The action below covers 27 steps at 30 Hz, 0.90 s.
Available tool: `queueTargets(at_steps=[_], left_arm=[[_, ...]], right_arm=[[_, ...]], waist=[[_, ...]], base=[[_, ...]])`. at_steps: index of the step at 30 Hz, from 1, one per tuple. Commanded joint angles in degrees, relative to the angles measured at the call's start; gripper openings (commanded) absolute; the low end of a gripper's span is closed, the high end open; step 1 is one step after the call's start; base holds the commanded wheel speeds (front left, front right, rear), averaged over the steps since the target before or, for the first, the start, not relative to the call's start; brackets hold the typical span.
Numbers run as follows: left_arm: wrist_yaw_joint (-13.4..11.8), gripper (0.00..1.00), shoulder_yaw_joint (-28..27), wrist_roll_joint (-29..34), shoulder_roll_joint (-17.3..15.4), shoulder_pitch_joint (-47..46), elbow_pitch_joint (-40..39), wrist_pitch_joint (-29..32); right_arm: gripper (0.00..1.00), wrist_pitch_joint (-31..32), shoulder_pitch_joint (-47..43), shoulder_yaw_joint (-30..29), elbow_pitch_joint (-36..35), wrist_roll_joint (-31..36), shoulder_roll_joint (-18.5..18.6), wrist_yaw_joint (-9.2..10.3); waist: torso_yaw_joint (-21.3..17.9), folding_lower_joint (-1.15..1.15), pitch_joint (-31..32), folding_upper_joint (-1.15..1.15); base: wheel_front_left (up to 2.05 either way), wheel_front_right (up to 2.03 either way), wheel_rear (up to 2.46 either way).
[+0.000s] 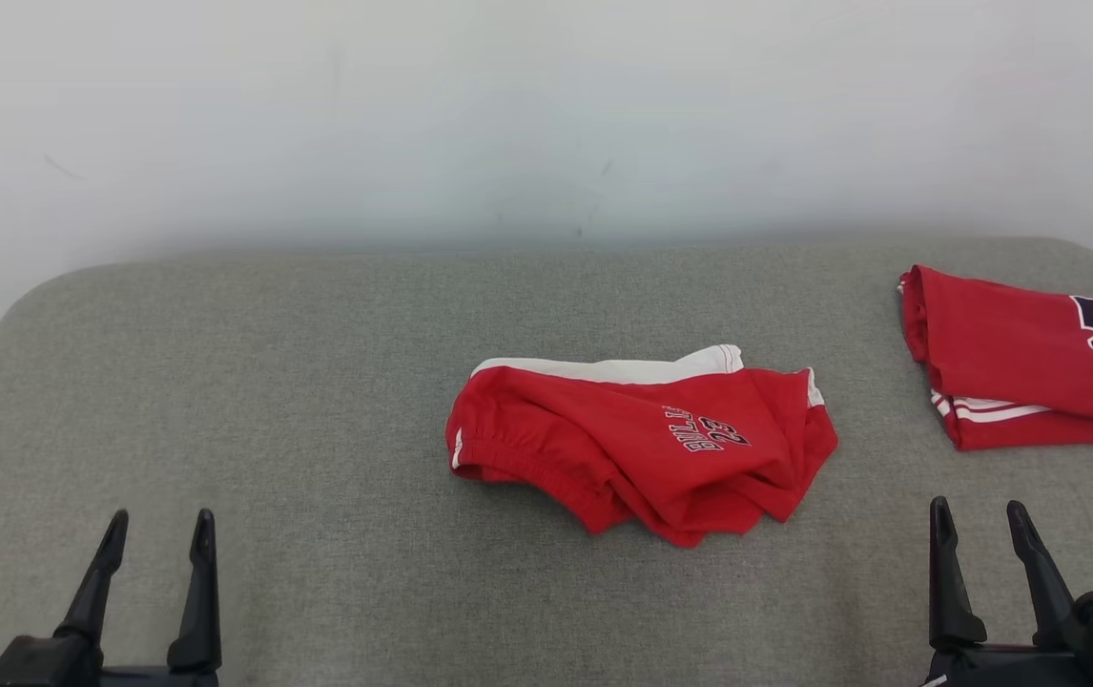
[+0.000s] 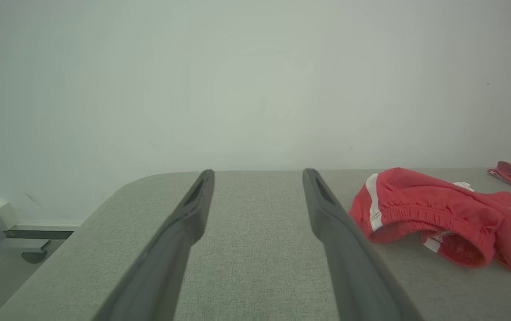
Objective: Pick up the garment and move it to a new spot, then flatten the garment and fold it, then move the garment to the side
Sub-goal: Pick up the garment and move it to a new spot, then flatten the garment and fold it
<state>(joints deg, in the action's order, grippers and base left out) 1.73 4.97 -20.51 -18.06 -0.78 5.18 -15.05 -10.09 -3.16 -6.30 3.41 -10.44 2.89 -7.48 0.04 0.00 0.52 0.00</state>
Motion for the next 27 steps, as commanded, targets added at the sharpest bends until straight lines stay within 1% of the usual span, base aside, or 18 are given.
queueTargets(at_steps=[1, 5, 13, 22, 27], left_arm=[[0.3, 1.00, -0.3, 0.5, 0.3, 0.7, 0.0, -0.2], [1.9, 1.00, -1.3, 0.8, 1.1, 1.7, 0.8, -0.2], [3.7, 1.00, -1.7, 2.0, 2.2, 1.5, 2.9, -0.2], [4.7, 1.00, -2.1, 2.6, 2.9, 0.5, 4.6, -0.2], [4.9, 1.00, -2.5, 3.0, 3.2, 0.4, 4.9, -0.2]], right_arm=[[1.00, 0.1, -0.5, 0.0, -0.1, -0.2, 0.0, -0.04], [1.00, 0.2, -0.8, 0.1, 0.0, -0.3, 0.0, -0.04], [1.00, 0.0, -0.7, 0.7, 0.7, -0.4, 0.0, -0.04], [1.00, 0.3, -0.9, 2.0, 0.8, -0.4, 0.0, -0.04], [1.00, 0.3, -0.9, 2.1, 0.9, -0.4, 0.0, -0.04]], waist=[[0.1, 0.00, 0.1, 0.00], [0.1, 0.00, 0.3, 0.00], [0.4, 0.00, 0.2, 0.00], [0.8, 0.00, 0.0, 0.00], [0.8, 0.00, -0.2, 0.00]], base=[[0.00, 0.00, 0.00], [0.00, 0.00, 0.00], [0.00, 0.00, 0.00], [0.00, 0.00, 0.00], [0.00, 0.00, 0.00]])
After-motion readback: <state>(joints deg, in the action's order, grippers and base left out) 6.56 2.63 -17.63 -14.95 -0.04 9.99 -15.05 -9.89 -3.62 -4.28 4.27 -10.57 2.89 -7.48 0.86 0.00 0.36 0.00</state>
